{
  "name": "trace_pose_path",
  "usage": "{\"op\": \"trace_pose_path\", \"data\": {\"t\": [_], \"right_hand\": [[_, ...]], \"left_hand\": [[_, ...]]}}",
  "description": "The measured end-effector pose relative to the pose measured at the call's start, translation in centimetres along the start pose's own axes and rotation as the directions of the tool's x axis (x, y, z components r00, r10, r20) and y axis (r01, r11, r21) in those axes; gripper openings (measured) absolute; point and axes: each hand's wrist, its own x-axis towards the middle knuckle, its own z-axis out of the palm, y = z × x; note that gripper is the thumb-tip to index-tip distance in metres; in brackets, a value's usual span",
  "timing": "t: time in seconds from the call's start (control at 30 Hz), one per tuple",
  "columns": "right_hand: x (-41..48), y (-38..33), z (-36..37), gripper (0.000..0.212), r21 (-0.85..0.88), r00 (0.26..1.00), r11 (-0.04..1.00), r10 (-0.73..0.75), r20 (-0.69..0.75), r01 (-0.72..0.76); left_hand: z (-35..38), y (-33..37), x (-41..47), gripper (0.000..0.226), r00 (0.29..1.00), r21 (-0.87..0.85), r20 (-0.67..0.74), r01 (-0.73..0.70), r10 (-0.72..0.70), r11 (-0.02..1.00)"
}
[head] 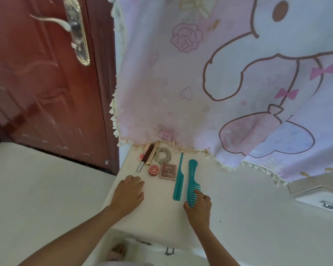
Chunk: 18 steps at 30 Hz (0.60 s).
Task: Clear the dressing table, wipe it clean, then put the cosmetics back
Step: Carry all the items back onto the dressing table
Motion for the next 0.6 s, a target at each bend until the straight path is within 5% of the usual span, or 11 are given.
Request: {"op": "trace_pose_path", "data": {"t": [0.6], "right_hand": [[1.7, -2.5, 0.3, 0.054, -0.193, 0.996, 0.98, -0.034, 0.084, 0.049]], "left_hand": [[-0.1, -0.6, -1.9, 0.049, 0.973, -0.064, 0.224, 0.071, -0.055, 0.995]]}}
